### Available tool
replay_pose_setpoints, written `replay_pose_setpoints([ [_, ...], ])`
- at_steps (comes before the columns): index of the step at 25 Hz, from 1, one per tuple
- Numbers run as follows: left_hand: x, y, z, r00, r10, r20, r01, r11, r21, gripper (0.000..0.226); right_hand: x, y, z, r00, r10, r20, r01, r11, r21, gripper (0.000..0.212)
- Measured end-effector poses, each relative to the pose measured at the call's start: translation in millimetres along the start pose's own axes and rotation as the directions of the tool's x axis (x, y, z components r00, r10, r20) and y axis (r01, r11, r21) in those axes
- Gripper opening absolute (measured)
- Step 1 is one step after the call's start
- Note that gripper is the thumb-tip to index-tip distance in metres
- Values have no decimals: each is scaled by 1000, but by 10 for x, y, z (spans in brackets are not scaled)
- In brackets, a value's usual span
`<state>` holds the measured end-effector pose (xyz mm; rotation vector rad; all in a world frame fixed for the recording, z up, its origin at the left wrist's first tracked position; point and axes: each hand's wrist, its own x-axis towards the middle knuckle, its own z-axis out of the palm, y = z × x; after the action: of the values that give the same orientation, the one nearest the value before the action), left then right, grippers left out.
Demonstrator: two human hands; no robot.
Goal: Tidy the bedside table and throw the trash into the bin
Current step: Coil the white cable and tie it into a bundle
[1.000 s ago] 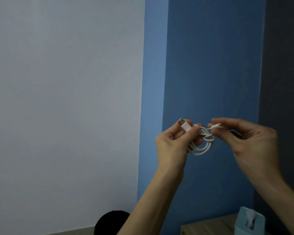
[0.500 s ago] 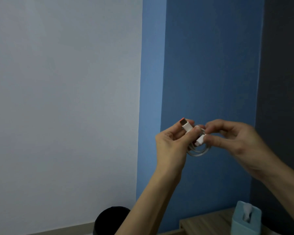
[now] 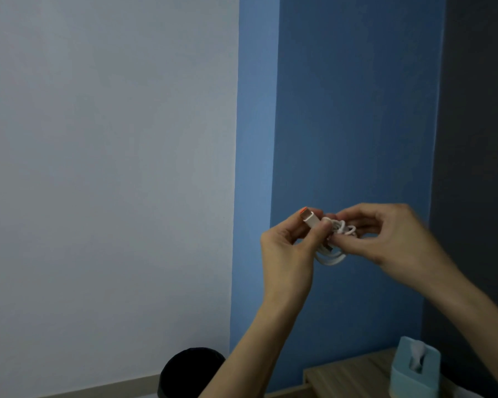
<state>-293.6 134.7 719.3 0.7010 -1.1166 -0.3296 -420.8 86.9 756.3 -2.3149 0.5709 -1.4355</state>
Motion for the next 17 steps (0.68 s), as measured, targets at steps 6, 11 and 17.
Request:
replay_pose_setpoints([
  [6, -43, -65, 12, 987, 107, -122, -84, 981, 175, 9, -39, 12, 77, 982, -120, -149, 90, 976, -198, 15],
  [11, -60, -22, 55, 974, 191, -120, -169, 970, 174, 11, -76, 66, 123, 919, -304, -252, 206, 914, -350, 19],
  [17, 53, -68, 10, 999, -5, -35, 6, 1000, 20, 13, -42, 149, 80, 983, 14, -185, -18, 1000, -18, 19],
])
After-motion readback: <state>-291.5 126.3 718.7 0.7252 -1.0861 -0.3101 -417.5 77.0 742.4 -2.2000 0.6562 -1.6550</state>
